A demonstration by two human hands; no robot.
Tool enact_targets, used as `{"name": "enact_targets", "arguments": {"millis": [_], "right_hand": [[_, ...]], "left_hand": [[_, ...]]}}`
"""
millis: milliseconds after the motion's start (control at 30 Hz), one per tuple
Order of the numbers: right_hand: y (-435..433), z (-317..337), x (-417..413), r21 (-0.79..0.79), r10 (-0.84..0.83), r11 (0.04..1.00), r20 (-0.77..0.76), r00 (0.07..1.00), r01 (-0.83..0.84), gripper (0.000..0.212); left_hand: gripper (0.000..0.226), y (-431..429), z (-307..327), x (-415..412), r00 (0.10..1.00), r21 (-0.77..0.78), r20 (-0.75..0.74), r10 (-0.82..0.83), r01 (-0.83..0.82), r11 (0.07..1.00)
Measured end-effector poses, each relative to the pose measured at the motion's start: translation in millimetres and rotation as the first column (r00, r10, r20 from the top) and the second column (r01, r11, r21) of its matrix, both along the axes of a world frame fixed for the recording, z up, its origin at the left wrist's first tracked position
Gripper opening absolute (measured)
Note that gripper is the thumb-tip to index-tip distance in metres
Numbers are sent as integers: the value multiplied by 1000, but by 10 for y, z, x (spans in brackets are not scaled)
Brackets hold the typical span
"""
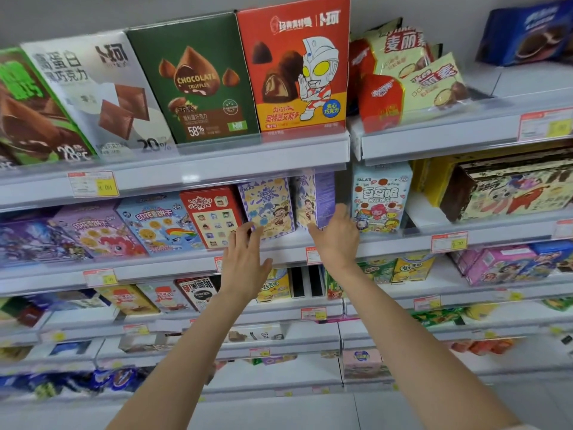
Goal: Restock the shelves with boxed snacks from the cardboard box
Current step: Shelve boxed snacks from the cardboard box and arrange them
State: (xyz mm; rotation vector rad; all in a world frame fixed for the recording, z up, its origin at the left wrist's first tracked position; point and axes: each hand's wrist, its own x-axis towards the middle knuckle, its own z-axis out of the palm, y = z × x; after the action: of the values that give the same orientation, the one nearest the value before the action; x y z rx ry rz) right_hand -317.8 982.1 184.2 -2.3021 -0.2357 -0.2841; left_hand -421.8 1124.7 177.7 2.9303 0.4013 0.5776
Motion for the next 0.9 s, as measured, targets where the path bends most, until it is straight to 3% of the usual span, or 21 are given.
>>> {"name": "enact_targets", "arguments": {"millis": [300, 567, 767, 833, 900], "right_hand": [[-129, 32, -69, -10, -77, 997, 12, 997, 77, 55], [-430, 29, -312, 210, -49, 976, -14, 999, 51, 47], [-541, 85, -255, 444, 125, 896, -184, 975, -31, 44], [-546, 147, -254, 569, 266, 818, -242, 933, -85, 30], [-559, 176, -279, 679, 436, 721, -285, 854, -141, 22]], "left_hand": [[62, -22, 0, 70, 997, -61, -73, 7, -11, 998], [66, -4, 51, 203, 977, -108, -209, 34, -57, 992], [67, -56, 64, 290, 967, -146, -252, 33, -72, 987], [64, -54, 69, 267, 963, -172, -265, 49, -97, 980], [54, -61, 86, 186, 985, -243, -163, 52, -91, 966]]}}
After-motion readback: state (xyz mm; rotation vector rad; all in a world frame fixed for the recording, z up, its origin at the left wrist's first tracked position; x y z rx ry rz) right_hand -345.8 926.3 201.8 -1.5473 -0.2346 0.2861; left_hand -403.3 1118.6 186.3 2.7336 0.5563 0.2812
